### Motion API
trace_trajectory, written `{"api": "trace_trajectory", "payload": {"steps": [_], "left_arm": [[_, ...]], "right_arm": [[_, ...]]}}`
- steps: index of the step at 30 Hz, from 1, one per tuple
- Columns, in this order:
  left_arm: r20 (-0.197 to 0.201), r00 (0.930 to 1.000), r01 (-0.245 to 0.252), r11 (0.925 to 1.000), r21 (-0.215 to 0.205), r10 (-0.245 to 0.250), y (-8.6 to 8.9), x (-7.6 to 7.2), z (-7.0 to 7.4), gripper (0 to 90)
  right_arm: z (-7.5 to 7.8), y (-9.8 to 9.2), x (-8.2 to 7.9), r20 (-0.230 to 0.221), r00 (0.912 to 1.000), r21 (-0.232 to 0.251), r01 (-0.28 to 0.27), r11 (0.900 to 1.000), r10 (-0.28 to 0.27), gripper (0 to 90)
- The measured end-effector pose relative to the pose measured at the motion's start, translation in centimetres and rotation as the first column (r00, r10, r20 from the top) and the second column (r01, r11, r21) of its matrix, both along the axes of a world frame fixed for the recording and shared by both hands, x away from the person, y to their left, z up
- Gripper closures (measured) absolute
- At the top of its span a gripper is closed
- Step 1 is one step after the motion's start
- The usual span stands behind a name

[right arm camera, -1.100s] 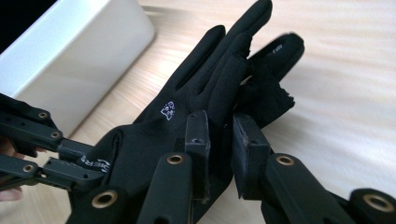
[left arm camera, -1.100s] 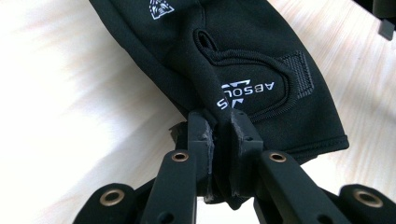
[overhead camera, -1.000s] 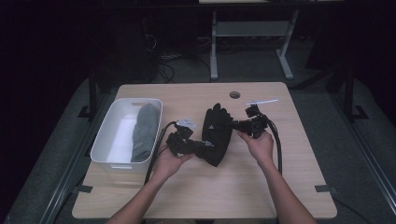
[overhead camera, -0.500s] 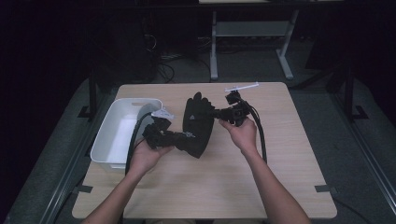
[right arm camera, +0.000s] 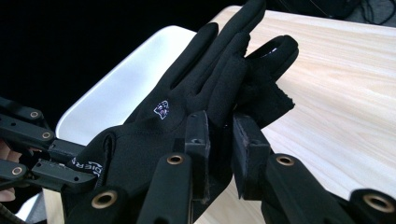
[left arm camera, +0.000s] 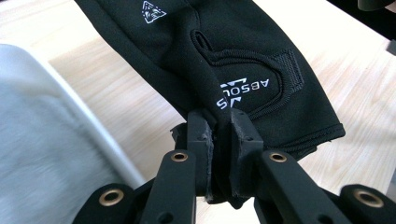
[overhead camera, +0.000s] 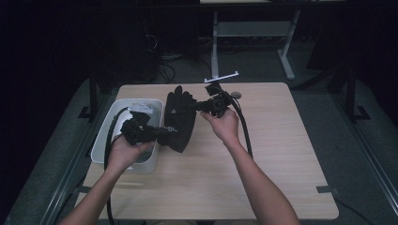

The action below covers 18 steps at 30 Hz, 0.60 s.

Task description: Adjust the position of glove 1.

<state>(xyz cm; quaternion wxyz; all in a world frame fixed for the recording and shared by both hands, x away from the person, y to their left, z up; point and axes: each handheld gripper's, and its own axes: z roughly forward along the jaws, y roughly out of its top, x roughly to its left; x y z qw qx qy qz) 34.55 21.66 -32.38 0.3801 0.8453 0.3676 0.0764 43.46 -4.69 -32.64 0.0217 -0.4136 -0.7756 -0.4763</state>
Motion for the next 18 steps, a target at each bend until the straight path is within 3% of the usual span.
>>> {"api": "trace_trajectory", "payload": {"steps": [6, 18], "left_arm": [[0.003, 0.9997, -0.025, 0.9995, 0.017, 0.025, 2.5, -0.1, 0.6, 80.8], [-0.001, 0.9974, -0.072, 0.9965, 0.043, 0.072, 6.8, -0.6, 0.4, 80.8]], "right_arm": [[0.3, 2.4, 0.5, -0.002, 0.9997, 0.008, -0.025, 1.000, 0.025, 77.6], [0.1, 7.5, 1.2, -0.020, 0.9975, 0.015, -0.068, 0.998, 0.068, 77.5]]}}
